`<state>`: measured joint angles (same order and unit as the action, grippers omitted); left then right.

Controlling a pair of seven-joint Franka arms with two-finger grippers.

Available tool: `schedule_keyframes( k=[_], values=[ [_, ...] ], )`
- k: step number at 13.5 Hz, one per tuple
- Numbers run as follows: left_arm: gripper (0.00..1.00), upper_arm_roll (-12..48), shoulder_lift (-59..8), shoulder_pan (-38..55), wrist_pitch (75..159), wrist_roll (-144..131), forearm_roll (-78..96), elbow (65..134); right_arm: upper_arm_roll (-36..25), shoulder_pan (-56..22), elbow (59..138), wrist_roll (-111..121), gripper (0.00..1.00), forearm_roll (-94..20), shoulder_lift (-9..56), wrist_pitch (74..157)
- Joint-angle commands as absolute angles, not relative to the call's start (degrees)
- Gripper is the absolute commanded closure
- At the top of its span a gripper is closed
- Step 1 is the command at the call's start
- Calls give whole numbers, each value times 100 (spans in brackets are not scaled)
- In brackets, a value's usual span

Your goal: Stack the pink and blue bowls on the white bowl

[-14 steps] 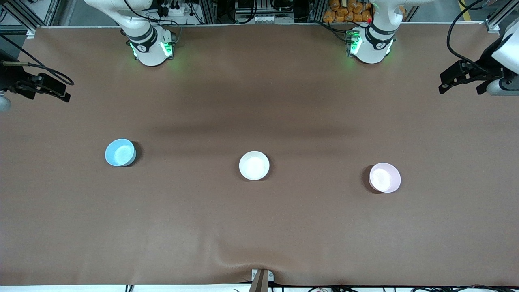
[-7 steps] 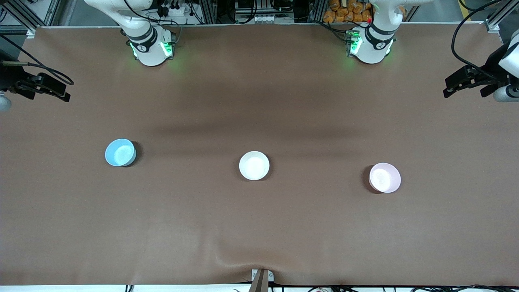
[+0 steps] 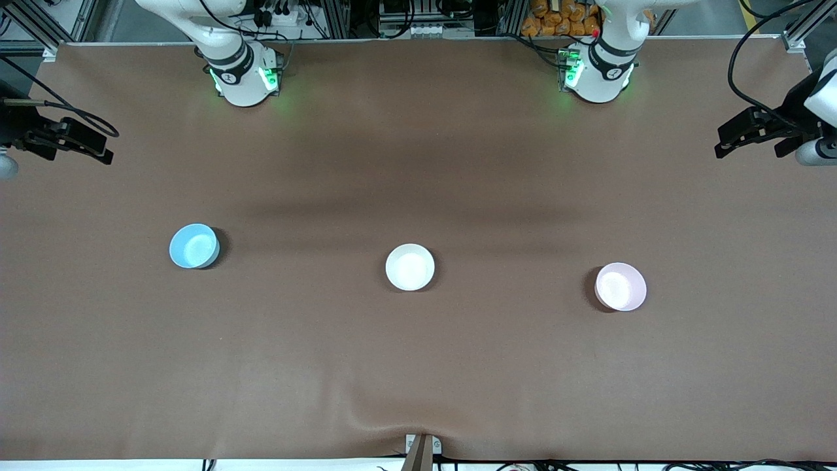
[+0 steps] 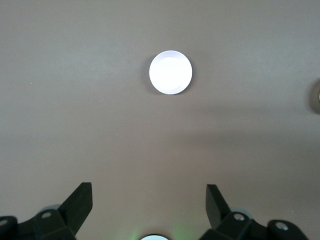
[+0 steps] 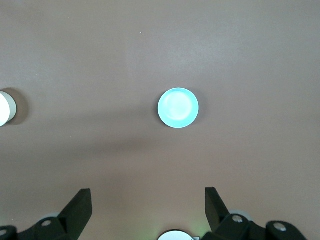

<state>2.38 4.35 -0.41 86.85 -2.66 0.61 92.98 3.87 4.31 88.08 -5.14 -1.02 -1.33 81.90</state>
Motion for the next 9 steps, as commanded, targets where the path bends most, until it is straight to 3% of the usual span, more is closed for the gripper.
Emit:
schedule_keyframes(
  k=[1, 9],
  values=[
    [0, 255, 369, -105, 8640, -290, 53, 9158, 439, 527, 8912, -422, 0, -70, -264, 8165],
    [0, 255, 316, -193, 8727, -237, 44, 9158, 439, 571, 8912, -422, 0, -79, -255, 8165]
  ],
)
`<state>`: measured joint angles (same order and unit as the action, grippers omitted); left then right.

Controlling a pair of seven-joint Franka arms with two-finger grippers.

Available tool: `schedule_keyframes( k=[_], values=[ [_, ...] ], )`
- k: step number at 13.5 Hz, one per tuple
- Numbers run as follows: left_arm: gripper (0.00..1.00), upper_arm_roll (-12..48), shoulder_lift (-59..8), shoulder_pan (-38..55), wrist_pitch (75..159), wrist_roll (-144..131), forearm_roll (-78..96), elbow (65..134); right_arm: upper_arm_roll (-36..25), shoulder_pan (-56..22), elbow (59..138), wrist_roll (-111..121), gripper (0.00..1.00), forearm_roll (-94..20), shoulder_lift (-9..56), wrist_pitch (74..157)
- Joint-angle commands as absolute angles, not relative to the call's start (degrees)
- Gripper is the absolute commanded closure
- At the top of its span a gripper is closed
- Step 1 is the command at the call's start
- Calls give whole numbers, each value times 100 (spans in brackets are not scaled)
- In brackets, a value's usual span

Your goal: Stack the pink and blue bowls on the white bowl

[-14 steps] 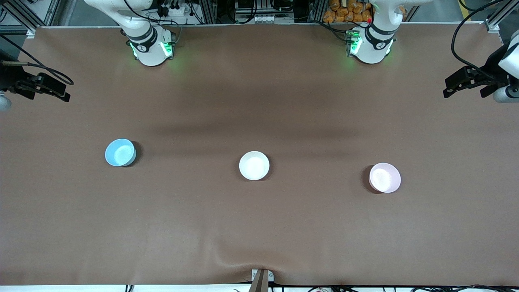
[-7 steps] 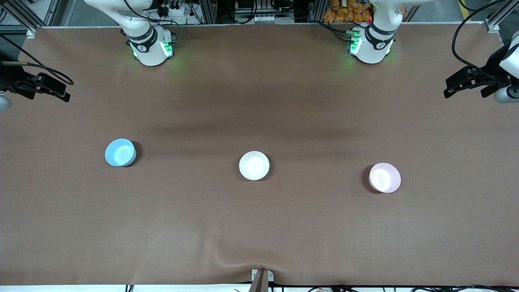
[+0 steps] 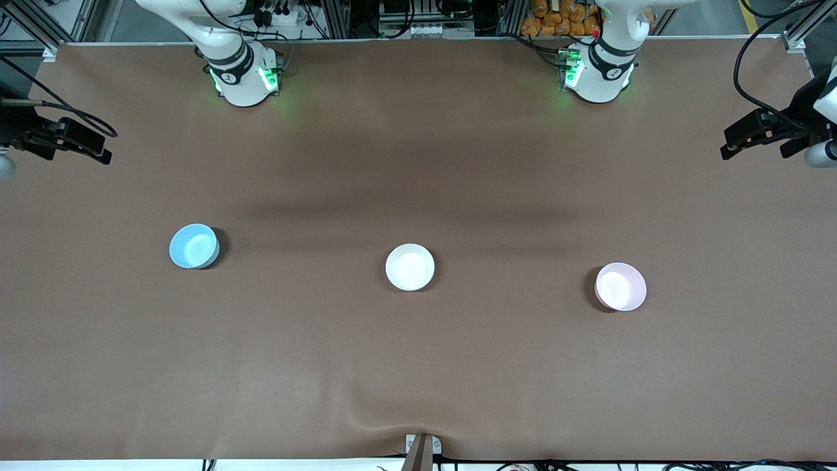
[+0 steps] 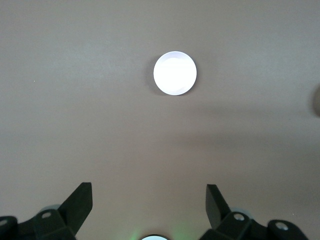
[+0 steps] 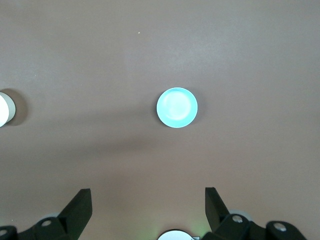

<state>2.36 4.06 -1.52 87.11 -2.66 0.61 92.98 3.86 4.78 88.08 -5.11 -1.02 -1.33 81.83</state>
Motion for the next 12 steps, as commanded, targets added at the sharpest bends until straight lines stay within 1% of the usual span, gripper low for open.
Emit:
schedule_keyframes(
  k=[1, 7, 10, 12],
  values=[
    [0, 255, 308, -193, 8788, -246, 44, 9176, 439, 571, 8912, -422, 0, -79, -255, 8165],
    [0, 255, -87, -342, 9253, -246, 53, 9298, 439, 571, 8921, -431, 0, -79, -255, 8165],
    [0, 255, -342, -369, 9920, -246, 53, 9693, 439, 571, 8921, -431, 0, -79, -255, 8165],
    [0, 264, -657, -360, 10526, -246, 44, 9930, 439, 571, 8921, -431, 0, -79, -255, 8156]
  ],
)
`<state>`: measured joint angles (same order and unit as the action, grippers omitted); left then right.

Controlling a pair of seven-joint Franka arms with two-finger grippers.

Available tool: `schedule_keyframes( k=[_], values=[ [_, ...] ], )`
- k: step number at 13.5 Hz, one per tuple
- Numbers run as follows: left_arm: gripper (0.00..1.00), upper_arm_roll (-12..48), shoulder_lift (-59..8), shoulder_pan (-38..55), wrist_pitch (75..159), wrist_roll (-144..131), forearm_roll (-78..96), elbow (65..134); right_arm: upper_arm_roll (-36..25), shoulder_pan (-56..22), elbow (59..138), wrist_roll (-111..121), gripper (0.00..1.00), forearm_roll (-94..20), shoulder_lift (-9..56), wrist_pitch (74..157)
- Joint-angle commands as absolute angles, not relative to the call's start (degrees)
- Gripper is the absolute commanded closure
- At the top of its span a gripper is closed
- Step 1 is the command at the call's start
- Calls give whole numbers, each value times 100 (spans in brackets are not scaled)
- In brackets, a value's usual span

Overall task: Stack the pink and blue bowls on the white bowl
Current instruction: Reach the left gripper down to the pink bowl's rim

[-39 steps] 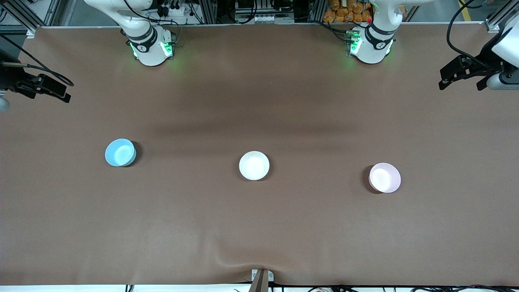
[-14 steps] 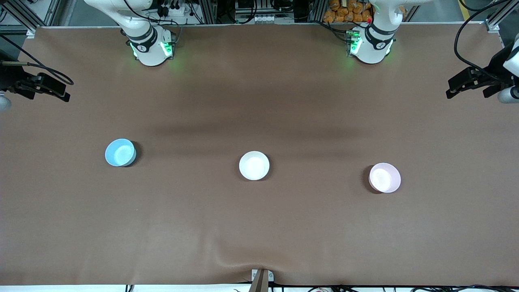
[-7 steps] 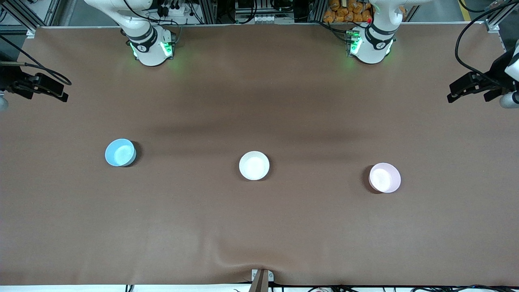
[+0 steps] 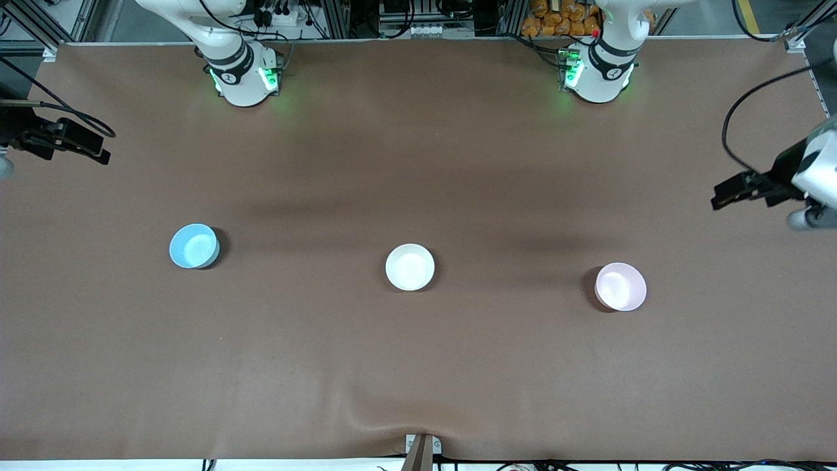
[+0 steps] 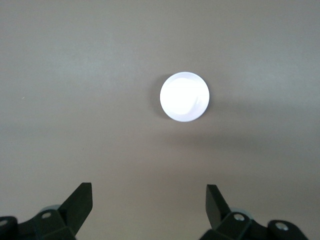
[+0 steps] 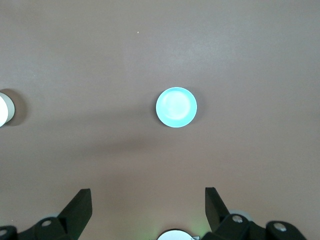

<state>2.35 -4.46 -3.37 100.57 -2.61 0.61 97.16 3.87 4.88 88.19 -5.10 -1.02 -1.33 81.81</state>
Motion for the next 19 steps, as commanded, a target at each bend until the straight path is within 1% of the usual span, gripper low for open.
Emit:
schedule_keyframes(
  k=[1, 3, 8, 14, 15, 16, 17, 18, 19],
  values=[
    [0, 264, -824, -395, 10799, -246, 53, 10045, 439, 571, 8921, -431, 0, -79, -255, 8165],
    [0, 281, -1237, -474, 11213, -237, 62, 10195, 439, 571, 8921, -431, 0, -79, -255, 8156],
    [0, 281, -2090, -527, 11882, -237, 140, 10213, 439, 571, 8921, -431, 0, -79, -255, 8156],
    [0, 316, -2820, -545, 12532, -246, 210, 10169, 439, 571, 8921, -431, 0, -79, -255, 8139],
    [7, 316, -2900, -501, 12533, -246, 463, 10152, 439, 571, 8912, -431, 0, -79, -255, 8130],
    [17, 308, -2979, -475, 12551, -237, 666, 10143, 439, 571, 8921, -431, 0, -79, -255, 8130],
    [24, 308, -3040, -466, 12603, -237, 685, 10143, 439, 571, 8921, -431, 0, -79, -255, 8121],
    [29, 308, -3119, -466, 12673, -237, 686, 10143, 439, 571, 8921, -431, 0, -79, -255, 8121],
    [30, 308, -3198, -483, 12743, -237, 686, 10143, 439, 571, 8912, -431, 0, -79, -255, 8130]
  ],
)
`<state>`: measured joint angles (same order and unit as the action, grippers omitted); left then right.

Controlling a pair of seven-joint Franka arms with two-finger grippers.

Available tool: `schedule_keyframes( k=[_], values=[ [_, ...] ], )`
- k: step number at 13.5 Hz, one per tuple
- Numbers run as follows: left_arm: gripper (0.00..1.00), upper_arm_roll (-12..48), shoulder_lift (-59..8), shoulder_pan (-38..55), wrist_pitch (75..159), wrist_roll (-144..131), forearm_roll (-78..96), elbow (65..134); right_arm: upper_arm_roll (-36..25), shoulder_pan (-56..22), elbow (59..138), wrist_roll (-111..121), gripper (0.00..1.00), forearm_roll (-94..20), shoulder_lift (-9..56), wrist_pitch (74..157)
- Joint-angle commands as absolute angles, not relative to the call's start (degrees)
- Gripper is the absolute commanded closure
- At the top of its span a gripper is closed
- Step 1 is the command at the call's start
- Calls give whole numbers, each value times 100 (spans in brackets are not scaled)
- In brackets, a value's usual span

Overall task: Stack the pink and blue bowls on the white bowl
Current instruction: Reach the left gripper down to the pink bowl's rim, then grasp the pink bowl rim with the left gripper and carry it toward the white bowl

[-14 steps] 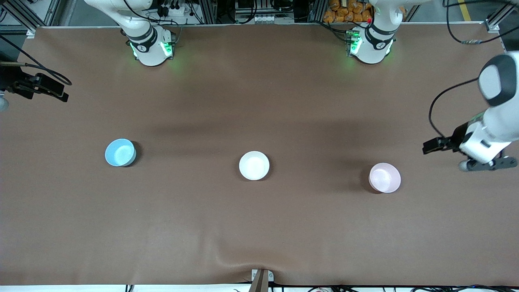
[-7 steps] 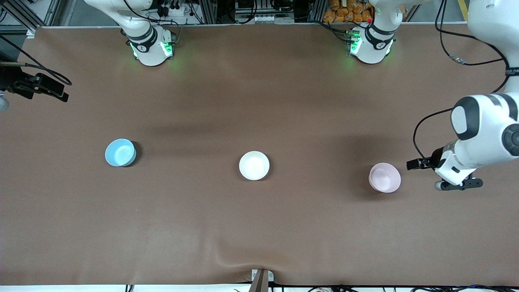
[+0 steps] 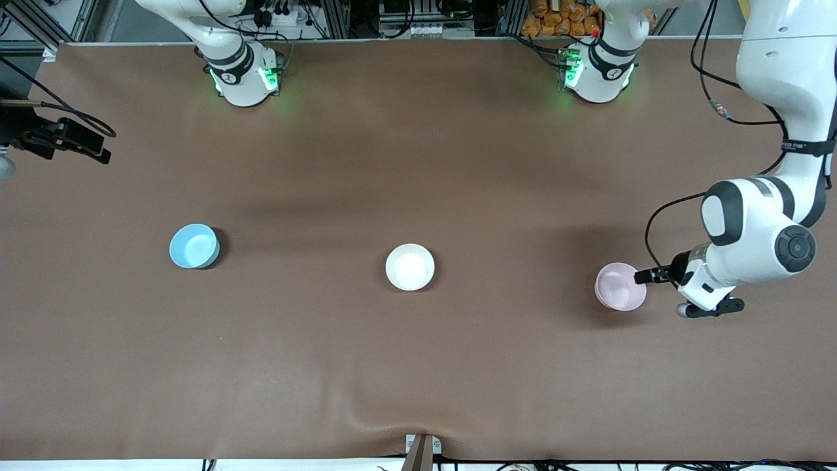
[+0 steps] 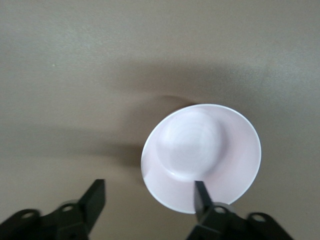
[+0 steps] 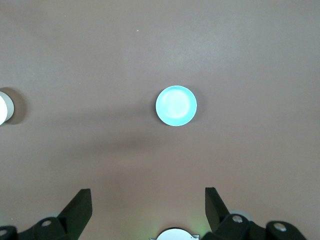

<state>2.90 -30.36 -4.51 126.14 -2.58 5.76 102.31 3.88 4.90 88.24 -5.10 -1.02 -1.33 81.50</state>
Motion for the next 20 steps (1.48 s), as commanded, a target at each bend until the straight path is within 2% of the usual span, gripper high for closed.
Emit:
schedule_keyframes(
  k=[1, 4, 6, 9, 11, 14, 20],
  values=[
    [30, 308, -3269, -483, 12796, -237, 686, 10134, 439, 571, 8921, -431, 0, -79, -255, 8121],
    [33, 308, -3383, -483, 12814, -229, 642, 10125, 439, 571, 8912, -431, 0, -79, -255, 8121],
    [45, 308, -3471, -475, 12928, -229, 642, 10125, 439, 571, 8912, -431, 0, -79, -255, 8121],
    [72, 308, -3568, -483, 13043, -220, 633, 10116, 439, 580, 8921, -431, 0, -79, -255, 8112],
    [100, 308, -3568, -475, 13043, -211, 642, 10081, 439, 571, 8921, -431, 0, -79, -255, 8104],
    [100, 316, -3446, -475, 13008, -211, 685, 10046, 439, 580, 8912, -431, 0, -79, -255, 8104],
    [100, 807, -2717, -457, 12060, -255, 712, 9888, 439, 589, 8921, -431, 0, -79, -255, 8095]
  ],
)
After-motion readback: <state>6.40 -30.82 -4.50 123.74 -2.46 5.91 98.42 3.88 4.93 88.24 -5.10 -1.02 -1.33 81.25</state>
